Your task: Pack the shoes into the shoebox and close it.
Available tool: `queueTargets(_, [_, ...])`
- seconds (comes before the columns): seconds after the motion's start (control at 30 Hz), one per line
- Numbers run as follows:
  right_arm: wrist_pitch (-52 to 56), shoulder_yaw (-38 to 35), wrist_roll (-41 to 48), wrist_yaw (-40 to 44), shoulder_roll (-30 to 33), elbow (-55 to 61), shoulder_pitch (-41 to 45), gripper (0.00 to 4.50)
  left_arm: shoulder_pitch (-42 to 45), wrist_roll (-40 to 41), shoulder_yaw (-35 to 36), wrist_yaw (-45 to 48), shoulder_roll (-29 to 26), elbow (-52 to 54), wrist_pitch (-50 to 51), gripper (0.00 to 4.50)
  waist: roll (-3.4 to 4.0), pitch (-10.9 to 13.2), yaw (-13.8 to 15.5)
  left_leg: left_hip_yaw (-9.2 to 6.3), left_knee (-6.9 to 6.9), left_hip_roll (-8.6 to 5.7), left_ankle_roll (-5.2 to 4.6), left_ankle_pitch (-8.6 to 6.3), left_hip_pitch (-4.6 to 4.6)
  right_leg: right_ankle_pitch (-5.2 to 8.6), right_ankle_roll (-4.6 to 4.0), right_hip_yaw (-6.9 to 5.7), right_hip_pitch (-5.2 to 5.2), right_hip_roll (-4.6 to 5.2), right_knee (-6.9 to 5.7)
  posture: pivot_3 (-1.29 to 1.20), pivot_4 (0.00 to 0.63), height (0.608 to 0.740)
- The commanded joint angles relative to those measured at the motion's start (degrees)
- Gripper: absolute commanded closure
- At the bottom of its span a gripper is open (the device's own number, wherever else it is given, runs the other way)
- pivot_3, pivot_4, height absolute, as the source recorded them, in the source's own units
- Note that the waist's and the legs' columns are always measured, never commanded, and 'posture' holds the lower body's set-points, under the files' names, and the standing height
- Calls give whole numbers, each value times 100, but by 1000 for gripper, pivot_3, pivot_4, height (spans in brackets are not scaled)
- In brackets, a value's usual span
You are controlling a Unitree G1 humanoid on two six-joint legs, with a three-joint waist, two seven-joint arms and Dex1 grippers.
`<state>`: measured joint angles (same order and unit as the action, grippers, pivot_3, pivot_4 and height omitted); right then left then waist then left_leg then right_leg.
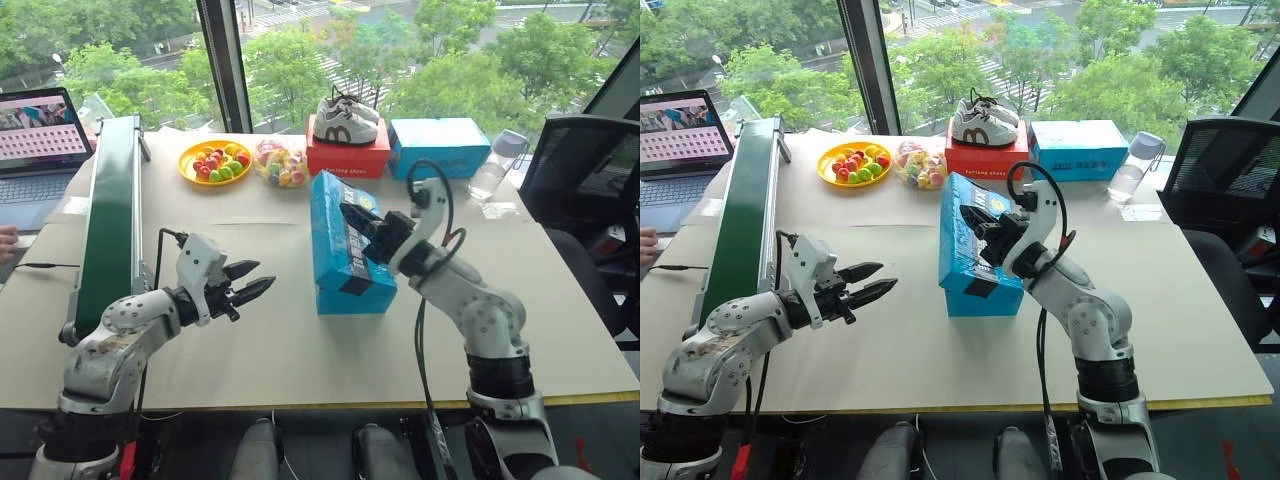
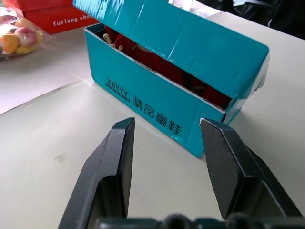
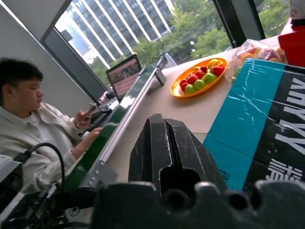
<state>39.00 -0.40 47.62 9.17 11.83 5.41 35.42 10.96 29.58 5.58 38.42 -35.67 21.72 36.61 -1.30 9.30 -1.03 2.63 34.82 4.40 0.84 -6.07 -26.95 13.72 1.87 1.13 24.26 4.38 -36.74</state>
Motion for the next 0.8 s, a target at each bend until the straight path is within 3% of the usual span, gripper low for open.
queueTargets(0.03, [-868,121,-1053,99,-231,-1466,910,4476,-9,72,54,-78,66,281,-19,2168,0,0,-18,1,-1,0,0,0,0,-3,-1,1,4,-1,-1,0,150,739])
queueTargets(0.37, [-2757,427,-2859,1434,-613,-5562,2904,4476,-269,132,165,-318,182,658,108,2168,-1,1,-10,4,-6,-1,0,0,-11,1,6,2,8,-3,-1,0,150,739])
queueTargets(0.67, [-3091,750,-3917,2051,-974,-6973,3734,4476,-561,276,385,-594,163,1057,271,2168,-1,1,-75,3,-9,0,2,-1,-9,1,5,0,9,-4,-5,0,150,739])
queueTargets(0.8, [-3084,592,-4120,1914,-1097,-7515,3749,4476,-592,325,406,-690,174,1176,337,2168,-1,1,-80,2,-10,0,5,-3,-4,1,3,-1,4,-2,-5,0,150,739])
